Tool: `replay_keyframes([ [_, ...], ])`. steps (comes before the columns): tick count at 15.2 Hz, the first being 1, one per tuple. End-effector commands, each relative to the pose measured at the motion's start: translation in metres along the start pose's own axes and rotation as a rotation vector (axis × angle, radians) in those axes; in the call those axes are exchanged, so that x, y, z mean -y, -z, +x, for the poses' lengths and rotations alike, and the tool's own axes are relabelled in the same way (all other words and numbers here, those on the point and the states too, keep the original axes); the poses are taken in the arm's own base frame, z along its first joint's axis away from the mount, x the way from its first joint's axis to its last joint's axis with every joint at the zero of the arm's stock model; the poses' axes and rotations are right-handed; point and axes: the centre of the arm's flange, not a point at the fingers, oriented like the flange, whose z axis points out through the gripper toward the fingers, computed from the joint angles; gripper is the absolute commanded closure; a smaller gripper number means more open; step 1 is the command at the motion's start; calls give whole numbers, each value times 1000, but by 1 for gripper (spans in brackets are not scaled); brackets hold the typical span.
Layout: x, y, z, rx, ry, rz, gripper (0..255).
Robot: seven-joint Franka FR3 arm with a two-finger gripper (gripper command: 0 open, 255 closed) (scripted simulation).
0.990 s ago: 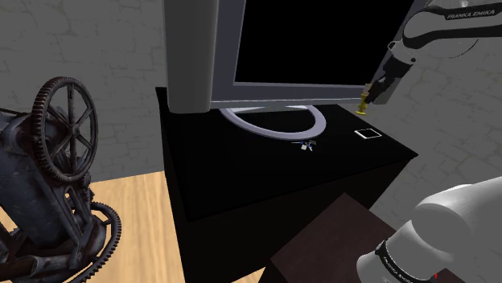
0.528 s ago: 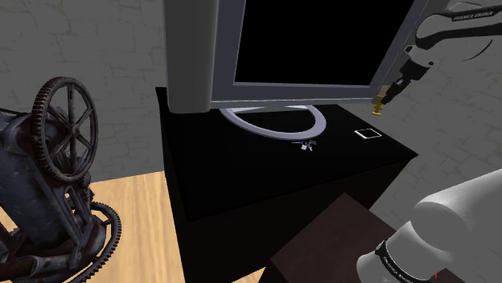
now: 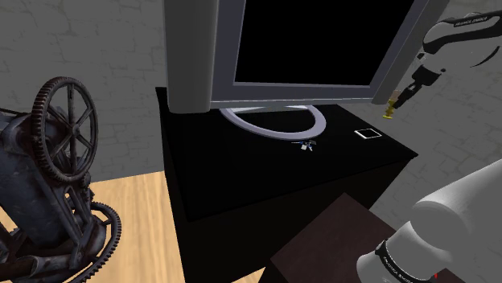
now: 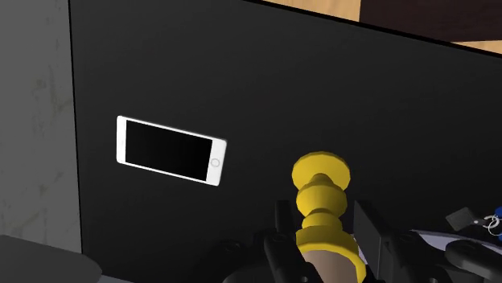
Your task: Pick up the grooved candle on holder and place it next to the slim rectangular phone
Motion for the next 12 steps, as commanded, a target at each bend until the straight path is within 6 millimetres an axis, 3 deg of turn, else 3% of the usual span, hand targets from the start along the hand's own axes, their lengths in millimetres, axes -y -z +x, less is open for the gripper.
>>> replay_keyframes([
  [1, 0, -11, -3, 0, 1, 0, 255],
  [12, 3, -68, -14, 0, 1, 0, 255],
])
